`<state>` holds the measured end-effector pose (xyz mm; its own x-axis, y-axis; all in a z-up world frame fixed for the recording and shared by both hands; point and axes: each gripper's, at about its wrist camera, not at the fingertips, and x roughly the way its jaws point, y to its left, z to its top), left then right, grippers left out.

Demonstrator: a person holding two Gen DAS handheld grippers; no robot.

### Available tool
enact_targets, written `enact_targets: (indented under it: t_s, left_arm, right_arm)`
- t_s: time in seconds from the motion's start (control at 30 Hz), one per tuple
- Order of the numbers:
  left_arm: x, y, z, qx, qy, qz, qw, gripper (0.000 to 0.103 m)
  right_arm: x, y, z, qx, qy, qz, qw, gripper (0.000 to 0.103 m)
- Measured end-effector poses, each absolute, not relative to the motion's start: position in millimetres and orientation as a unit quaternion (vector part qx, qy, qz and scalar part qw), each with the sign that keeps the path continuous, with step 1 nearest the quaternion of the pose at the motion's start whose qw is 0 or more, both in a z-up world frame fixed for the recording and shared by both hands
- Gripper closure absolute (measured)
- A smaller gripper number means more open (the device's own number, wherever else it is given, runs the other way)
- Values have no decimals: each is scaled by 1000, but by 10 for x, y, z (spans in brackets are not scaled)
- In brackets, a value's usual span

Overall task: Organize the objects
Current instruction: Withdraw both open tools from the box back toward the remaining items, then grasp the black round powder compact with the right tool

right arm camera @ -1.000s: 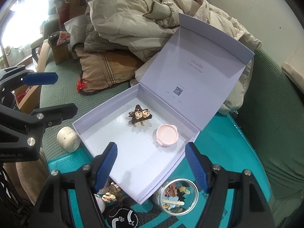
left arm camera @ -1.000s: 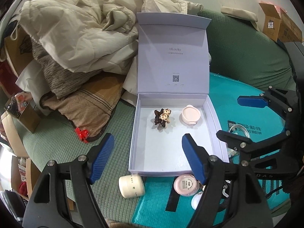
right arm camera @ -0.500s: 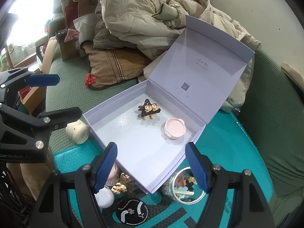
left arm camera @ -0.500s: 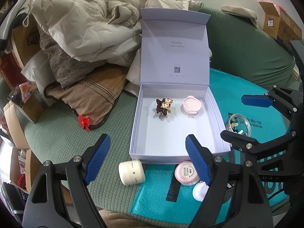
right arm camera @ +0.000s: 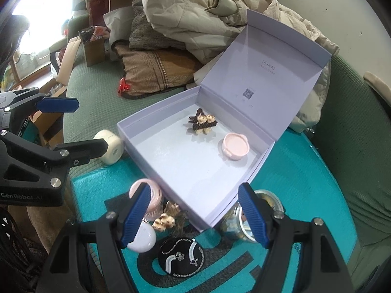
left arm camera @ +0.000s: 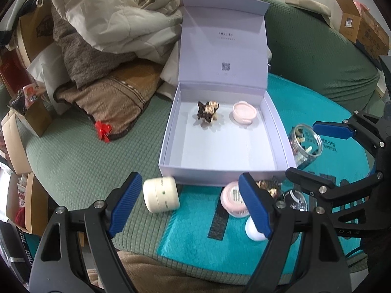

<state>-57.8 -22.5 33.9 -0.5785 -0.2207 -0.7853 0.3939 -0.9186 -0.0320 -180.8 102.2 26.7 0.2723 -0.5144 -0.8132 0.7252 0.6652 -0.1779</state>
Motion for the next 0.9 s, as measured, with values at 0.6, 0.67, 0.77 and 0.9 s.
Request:
enact_targets:
  t_s: [0.6, 0.67, 0.77, 0.9]
  left_arm:
    - [-321, 16, -19, 451, 129, -867, 169, 22]
    - [-297, 38, -49, 454, 131, -865, 167, 22]
    - [-256, 65, -91, 456, 136, -864, 168, 22]
    - [-231, 115, -135, 460, 136, -863, 159, 23]
  right_arm:
    - [-1970, 1298, -61, 148, 466, -373, 789, 28]
    - [-2006, 1326, -100, 154, 465, -371, 789, 28]
    - [-2073, 1366, -165, 164, 464, -371, 788, 28]
    - [-2171, 1396, -262, 183, 464, -369, 784, 28]
